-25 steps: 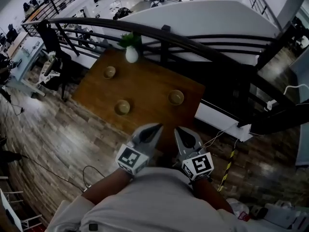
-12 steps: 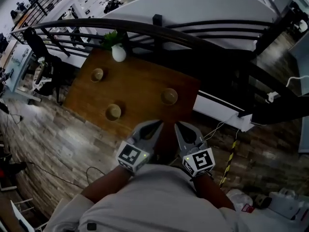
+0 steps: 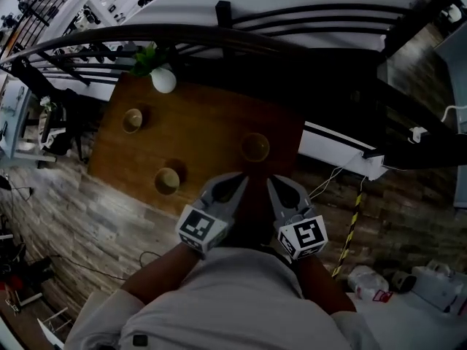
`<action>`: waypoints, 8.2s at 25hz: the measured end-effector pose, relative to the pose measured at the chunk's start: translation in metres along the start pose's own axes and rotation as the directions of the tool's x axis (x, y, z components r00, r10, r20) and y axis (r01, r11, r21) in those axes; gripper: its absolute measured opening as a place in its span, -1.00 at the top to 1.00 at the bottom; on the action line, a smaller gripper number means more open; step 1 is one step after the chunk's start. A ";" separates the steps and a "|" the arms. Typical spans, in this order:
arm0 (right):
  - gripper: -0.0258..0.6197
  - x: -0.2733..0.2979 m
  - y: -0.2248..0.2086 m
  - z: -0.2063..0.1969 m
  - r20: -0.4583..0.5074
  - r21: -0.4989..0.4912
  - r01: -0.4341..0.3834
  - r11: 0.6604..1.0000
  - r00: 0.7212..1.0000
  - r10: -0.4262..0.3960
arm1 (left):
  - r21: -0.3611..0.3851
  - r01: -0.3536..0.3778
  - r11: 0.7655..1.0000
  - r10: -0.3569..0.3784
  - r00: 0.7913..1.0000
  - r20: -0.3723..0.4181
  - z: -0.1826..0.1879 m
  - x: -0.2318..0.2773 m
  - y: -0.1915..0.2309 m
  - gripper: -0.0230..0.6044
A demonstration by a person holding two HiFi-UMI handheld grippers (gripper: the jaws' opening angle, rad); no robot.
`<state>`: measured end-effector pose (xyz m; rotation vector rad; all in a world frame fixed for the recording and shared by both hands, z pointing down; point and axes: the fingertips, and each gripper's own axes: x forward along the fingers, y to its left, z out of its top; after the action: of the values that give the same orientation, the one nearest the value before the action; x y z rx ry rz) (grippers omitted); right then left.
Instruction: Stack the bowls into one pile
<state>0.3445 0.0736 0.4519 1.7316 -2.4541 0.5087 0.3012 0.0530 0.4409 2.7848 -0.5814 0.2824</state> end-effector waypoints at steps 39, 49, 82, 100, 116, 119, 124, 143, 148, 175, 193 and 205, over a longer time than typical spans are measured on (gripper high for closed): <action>0.57 0.179 -0.174 -0.266 -0.445 0.288 0.303 0.908 0.882 -0.153 | -0.283 -0.028 0.959 -0.073 0.937 -0.342 -0.223 0.124 0.166 0.91; 0.65 0.191 -0.181 -0.275 -0.463 0.303 0.317 0.899 0.873 -0.151 | -0.308 -0.019 0.951 -0.093 0.934 -0.345 -0.229 0.128 0.166 0.91; 0.87 0.038 -0.135 -0.045 -0.137 0.159 0.225 0.961 0.969 -0.204 | -0.113 -0.040 0.993 0.035 0.998 -0.044 -0.036 0.051 0.036 0.91; 0.87 -0.012 -0.021 0.024 -0.027 0.098 -0.002 0.995 1.000 0.005 | -0.051 -0.300 0.952 0.304 0.947 0.108 0.012 -0.121 -0.027 0.92; 0.87 0.067 0.209 0.012 -0.085 0.021 -0.193 0.981 0.977 0.195 | -0.171 -0.468 0.867 0.496 0.844 0.206 0.000 -0.359 0.045 0.91; 0.87 0.082 0.251 0.008 -0.091 0.021 -0.194 0.981 0.977 0.195 | -0.170 -0.464 0.870 0.492 0.844 0.215 0.000 -0.399 0.066 0.91; 0.87 0.105 0.312 -0.005 -0.090 0.052 -0.167 0.985 0.981 0.171 | -0.146 -0.435 0.889 0.458 0.861 0.220 -0.007 -0.463 0.095 0.91; 0.87 0.170 0.381 -0.021 -0.123 0.104 -0.161 0.982 0.977 0.173 | -0.192 -0.405 0.894 0.440 0.876 0.200 -0.019 -0.526 0.157 0.91; 0.87 0.191 0.354 -0.014 -0.120 0.111 -0.151 0.982 0.979 0.164 | -0.163 -0.415 0.895 0.440 0.881 0.173 -0.014 -0.500 0.185 0.91; 0.87 0.247 0.197 0.031 -0.062 0.210 0.151 0.966 0.988 -0.141 | 0.022 -0.043 0.999 0.042 0.997 0.062 0.070 -0.277 0.284 0.91; 0.87 0.243 0.275 -0.010 -0.072 0.337 0.419 0.843 0.905 -0.420 | 0.033 0.277 0.960 -0.277 0.961 -0.016 0.046 -0.312 0.316 0.91; 0.87 0.265 0.265 -0.061 -0.185 0.349 0.415 0.841 0.910 -0.372 | -0.055 0.244 0.968 -0.249 0.960 -0.124 -0.019 -0.297 0.338 0.91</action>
<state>-0.0013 -0.0649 0.5231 2.2080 -1.9277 1.0497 -0.1094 -0.1312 0.4644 2.7367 -0.2027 0.3895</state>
